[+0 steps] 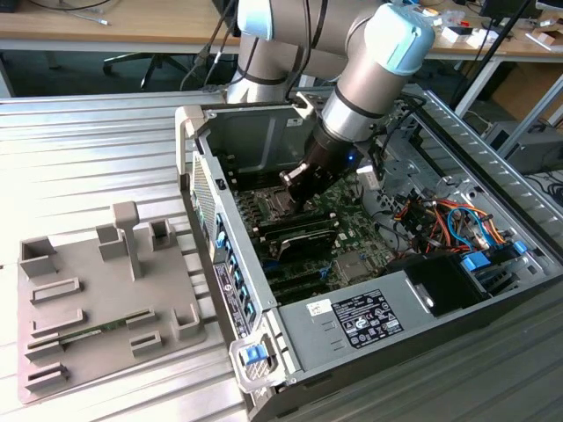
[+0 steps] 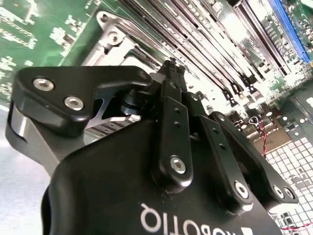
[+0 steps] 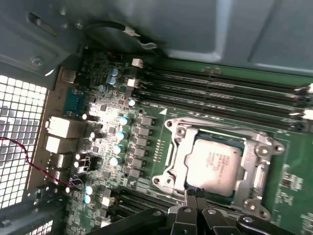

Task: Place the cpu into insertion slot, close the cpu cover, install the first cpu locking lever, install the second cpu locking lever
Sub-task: 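Install the second cpu locking lever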

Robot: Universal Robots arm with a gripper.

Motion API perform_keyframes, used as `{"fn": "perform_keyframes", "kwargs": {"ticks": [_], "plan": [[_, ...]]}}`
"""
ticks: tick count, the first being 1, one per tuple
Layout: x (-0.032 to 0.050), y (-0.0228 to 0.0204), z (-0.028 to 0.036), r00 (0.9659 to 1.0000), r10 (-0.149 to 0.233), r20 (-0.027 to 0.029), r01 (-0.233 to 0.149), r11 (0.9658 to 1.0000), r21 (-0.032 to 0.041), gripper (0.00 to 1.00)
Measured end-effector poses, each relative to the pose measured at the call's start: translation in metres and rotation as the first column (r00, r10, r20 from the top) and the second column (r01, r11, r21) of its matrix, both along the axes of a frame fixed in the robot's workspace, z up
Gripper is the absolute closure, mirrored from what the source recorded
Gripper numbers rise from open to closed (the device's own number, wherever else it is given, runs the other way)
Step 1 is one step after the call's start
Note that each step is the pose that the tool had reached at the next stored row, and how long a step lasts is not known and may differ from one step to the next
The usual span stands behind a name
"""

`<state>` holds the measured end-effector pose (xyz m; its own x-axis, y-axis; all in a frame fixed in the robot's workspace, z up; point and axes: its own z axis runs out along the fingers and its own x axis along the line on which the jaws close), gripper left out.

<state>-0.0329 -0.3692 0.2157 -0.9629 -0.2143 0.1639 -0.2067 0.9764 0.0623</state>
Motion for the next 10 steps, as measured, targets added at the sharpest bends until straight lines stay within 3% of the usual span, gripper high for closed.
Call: {"fn": "perform_keyframes", "kwargs": {"ticks": [6, 10], "plan": [[0.0114, 0.0015, 0.0106, 1.0, 0.0, -0.0062, 0.0, 1.0, 0.0003, 0.89], [0.0128, 0.0025, 0.0195, 1.0, 0.0, -0.0071, 0.0, 1.0, 0.0009, 0.89]]}}
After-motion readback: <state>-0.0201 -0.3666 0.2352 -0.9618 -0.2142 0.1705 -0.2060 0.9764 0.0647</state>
